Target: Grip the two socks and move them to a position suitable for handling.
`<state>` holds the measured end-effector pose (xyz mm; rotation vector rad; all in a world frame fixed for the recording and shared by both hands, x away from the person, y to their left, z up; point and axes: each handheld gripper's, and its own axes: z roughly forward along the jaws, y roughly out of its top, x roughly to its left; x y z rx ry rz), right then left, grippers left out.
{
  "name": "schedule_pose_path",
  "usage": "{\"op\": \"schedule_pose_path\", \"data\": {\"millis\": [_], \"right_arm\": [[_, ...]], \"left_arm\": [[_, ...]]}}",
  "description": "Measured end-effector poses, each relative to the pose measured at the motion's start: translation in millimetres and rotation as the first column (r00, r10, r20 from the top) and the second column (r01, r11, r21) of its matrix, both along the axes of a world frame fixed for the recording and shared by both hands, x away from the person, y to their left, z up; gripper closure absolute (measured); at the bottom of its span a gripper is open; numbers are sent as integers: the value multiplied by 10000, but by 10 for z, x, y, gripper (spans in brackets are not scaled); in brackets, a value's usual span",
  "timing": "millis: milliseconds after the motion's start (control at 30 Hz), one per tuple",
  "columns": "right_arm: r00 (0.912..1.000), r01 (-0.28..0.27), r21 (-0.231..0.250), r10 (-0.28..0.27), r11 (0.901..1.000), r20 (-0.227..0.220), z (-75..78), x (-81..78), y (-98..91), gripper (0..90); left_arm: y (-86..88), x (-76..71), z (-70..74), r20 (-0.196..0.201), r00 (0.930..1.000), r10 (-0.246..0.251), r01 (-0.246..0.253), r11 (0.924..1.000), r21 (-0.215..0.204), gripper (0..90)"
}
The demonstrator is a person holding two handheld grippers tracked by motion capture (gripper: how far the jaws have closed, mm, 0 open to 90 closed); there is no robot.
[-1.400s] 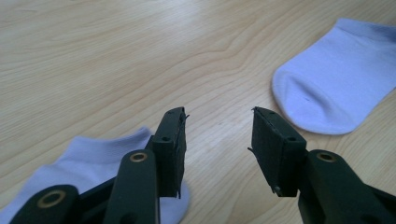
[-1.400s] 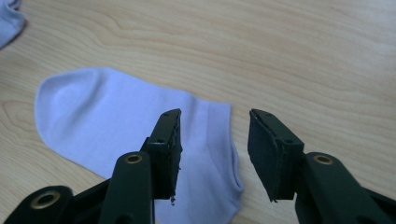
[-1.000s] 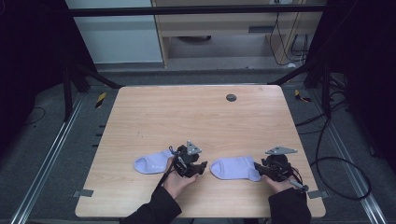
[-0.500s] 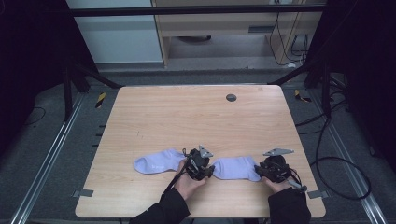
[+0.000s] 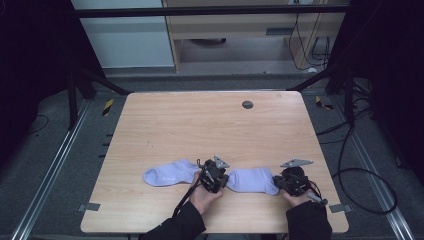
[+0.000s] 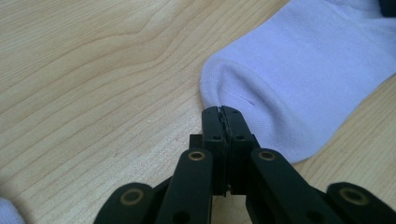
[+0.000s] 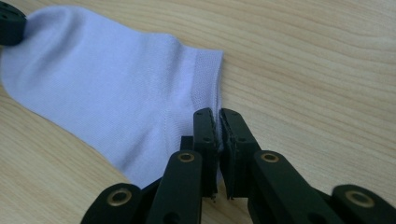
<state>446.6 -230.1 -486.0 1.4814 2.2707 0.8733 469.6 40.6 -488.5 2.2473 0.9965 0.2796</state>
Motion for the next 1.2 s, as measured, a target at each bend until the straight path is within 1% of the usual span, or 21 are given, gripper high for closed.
{"op": "schedule_pose_path", "data": {"millis": [67,100,167,200,267,300,367,400,500,533,600,633,733,833,900,933,1033,1067,1100,1167,1200], "right_arm": [[9999,-26,82,25,10000,143,33,-9,6,858],[9994,-104,185,98,9998,337,79,-22,11,859],[9991,-134,282,122,9995,417,106,-33,20,859],[9983,-202,421,178,9989,552,165,-58,41,859],[9970,-326,514,288,9981,714,224,-84,73,859],[9970,-326,514,288,9981,714,224,-84,73,859],[9955,-472,605,419,9971,853,297,-124,145,859],[9955,-472,605,419,9971,853,297,-124,145,859],[9940,-632,706,565,9955,937,338,-152,223,859],[9935,-733,795,659,9941,927,355,-167,279,859],[9929,-798,783,723,9937,943,360,-171,305,859],[9921,-904,795,828,9927,941,368,-178,361,859],[9912,-1028,859,948,9910,926,365,-183,423,859],[9898,-1254,902,1184,9880,796,345,-188,551,858],[9885,-1384,908,1319,9862,743,338,-194,615,858],[9885,-1384,908,1319,9862,743,338,-194,615,858],[9856,-1618,987,1557,9819,663,315,-198,737,858],[9856,-1618,987,1557,9819,663,315,-198,737,858],[9837,-1755,1050,1701,9789,584,292,-198,796,858],[9833,-1788,1031,1739,9785,545,280,-200,827,858],[9810,-1920,1036,1880,9759,478,260,-200,878,858]], "left_arm": [[15,-10,25,64,10000,-22,23,9999,-107,891],[48,-20,68,132,9999,-82,84,9998,-183,892],[71,-26,95,126,9998,-141,144,9997,-188,893],[94,-34,121,159,9998,-155,159,9996,-218,893],[174,-53,192,174,9997,-194,199,9994,-285,893],[174,-53,192,174,9997,-194,199,9994,-285,893],[270,-78,257,246,9994,-241,249,9992,-314,893],[270,-78,257,246,9994,-241,249,9992,-314,892],[379,-113,298,268,9992,-309,315,9993,-215,893],[417,-128,305,252,9993,-264,270,9994,-223,893],[503,-153,318,253,9994,-247,252,9995,-180,893],[578,-182,328,261,9995,-198,203,9996,-181,893],[647,-207,339,233,9996,-161,165,9997,-179,893],[773,-266,352,242,9996,-154,155,9999,-32,893],[841,-297,346,205,9998,-88,88,10000,-12,892],[841,-297,346,205,9998,-88,88,10000,-12,892],[969,-345,319,118,9999,5,-5,10000,48,892],[969,-345,319,118,9999,5,-5,10000,48,893],[1029,-363,307,80,9999,62,-62,10000,52,892],[1061,-369,299,67,9999,98,-99,9999,61,892],[1093,-374,286,40,9999,135,-135,9999,51,892]]}}
